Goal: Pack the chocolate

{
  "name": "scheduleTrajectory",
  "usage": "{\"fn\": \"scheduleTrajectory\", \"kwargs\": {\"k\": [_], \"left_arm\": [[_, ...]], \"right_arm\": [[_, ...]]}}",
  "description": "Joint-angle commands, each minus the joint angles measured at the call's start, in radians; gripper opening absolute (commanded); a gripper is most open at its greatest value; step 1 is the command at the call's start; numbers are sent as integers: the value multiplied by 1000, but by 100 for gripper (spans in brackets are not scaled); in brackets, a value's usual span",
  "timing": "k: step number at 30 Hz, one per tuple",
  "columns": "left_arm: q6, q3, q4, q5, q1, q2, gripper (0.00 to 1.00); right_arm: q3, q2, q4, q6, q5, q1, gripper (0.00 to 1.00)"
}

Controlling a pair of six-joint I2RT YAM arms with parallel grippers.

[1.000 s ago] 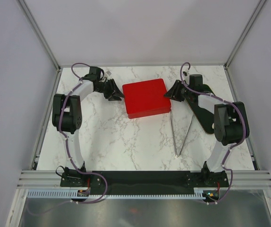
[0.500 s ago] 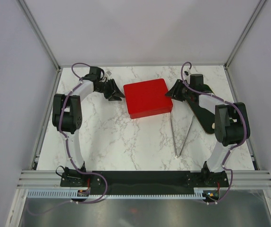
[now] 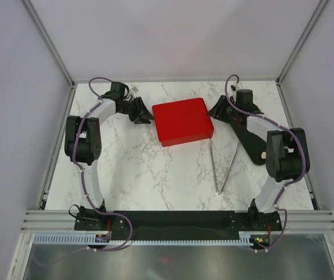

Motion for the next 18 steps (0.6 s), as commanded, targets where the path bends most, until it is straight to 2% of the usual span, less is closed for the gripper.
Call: {"fn": "scheduleTrajectory", "kwargs": {"k": [1, 11, 18], "left_arm": [[-1, 33, 39, 39, -14, 12, 41], [-22, 40, 68, 44, -32, 32, 36], [-35, 50, 80, 41, -43, 53, 28]], "right_arm": [[54, -47, 0, -30, 21, -4, 53], [83, 30, -27, -88, -30, 7, 55], [89, 70, -56, -126, -18, 24, 57]]}}
